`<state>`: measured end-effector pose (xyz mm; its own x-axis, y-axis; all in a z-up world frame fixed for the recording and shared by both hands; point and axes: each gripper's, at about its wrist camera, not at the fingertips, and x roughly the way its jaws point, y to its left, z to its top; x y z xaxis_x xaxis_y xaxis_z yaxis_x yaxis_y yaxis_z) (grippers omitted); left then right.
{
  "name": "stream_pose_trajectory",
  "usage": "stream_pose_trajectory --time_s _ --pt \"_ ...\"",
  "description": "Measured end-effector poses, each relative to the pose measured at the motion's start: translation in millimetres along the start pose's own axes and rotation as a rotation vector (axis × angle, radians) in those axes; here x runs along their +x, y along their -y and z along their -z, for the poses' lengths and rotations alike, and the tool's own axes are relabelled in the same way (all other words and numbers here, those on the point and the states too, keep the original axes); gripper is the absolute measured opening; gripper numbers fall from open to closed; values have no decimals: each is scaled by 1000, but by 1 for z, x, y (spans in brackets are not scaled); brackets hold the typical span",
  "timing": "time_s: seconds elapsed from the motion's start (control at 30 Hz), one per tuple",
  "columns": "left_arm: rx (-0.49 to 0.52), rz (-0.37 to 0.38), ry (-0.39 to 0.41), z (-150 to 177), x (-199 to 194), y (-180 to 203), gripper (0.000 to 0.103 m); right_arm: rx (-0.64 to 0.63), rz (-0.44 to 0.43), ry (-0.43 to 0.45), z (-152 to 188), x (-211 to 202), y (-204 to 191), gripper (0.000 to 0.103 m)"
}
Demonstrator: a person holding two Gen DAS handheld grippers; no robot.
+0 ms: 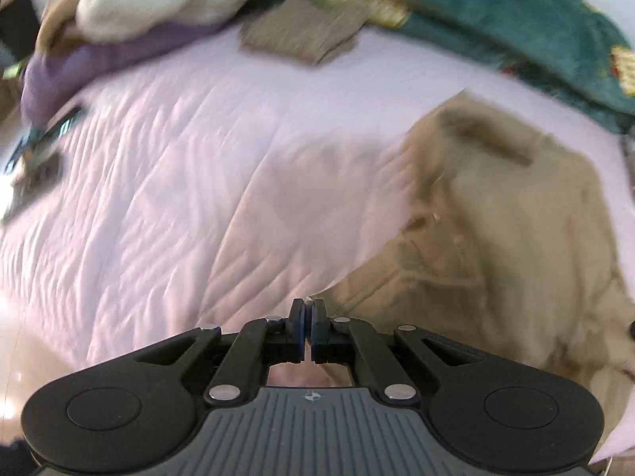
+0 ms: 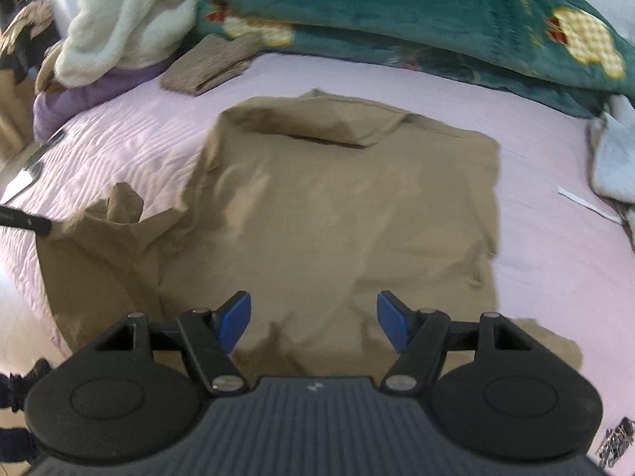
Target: Fold clothes
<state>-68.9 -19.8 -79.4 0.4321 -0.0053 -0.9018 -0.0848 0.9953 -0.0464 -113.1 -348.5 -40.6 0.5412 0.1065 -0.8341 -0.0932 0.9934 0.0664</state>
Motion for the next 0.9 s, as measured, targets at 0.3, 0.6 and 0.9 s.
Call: stream_pose_trajectory --time_s 0.3,0.6,0.9 --pt "-64 -25 -107 15 17 -62 23 -114 34 -23 -27 -8 -60 70" --pt "82 99 89 0 -85 -38 59 -136 94 64 -89 -44 -61 70" --pt "207 177 95 -23 -54 60 66 -450 119 80 -144 40 -28 71"
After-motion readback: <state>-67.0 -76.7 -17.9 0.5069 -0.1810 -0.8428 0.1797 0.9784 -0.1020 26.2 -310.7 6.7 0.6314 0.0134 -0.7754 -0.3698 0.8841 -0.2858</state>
